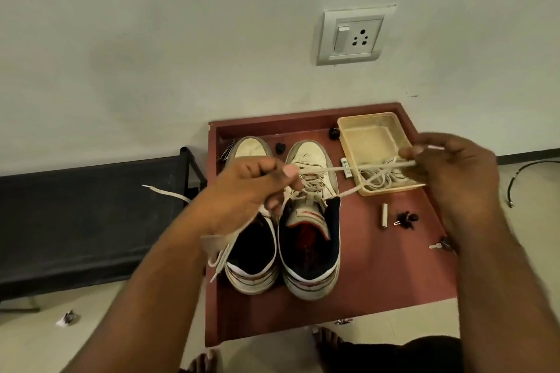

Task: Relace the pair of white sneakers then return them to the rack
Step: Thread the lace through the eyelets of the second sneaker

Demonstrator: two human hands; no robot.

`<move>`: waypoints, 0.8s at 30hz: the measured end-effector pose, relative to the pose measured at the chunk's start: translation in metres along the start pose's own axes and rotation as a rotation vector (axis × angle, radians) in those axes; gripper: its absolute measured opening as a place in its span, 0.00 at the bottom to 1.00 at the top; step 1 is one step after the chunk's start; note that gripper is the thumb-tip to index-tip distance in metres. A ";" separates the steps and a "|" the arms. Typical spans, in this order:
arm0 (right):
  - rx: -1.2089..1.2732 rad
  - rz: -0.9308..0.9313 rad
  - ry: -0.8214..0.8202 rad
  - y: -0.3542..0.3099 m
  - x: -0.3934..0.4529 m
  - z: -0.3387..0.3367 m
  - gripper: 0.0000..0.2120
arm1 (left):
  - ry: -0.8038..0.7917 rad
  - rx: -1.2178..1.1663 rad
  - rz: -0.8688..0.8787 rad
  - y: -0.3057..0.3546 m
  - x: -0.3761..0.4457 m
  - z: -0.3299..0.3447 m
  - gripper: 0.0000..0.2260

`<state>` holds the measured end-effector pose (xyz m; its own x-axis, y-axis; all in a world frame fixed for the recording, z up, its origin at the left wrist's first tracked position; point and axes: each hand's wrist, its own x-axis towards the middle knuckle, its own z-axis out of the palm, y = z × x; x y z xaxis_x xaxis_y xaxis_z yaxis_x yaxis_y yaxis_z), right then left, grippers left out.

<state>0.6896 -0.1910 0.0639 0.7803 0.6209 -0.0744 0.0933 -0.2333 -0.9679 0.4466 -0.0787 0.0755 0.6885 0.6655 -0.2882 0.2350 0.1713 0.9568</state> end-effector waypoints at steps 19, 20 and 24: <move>-0.279 -0.084 -0.719 -0.007 -0.028 0.054 0.29 | 0.118 0.280 -0.017 -0.005 0.014 0.007 0.03; -0.215 -0.101 -0.709 -0.004 -0.030 0.058 0.26 | 0.142 0.219 -0.015 -0.004 0.015 0.009 0.05; -0.260 -0.146 -0.587 -0.001 -0.025 0.060 0.15 | 0.264 0.137 0.009 -0.008 0.018 0.007 0.07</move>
<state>0.6332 -0.1617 0.0521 0.2879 0.9479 -0.1363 0.3768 -0.2430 -0.8939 0.4619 -0.0732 0.0619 0.4931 0.8356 -0.2423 0.3323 0.0765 0.9401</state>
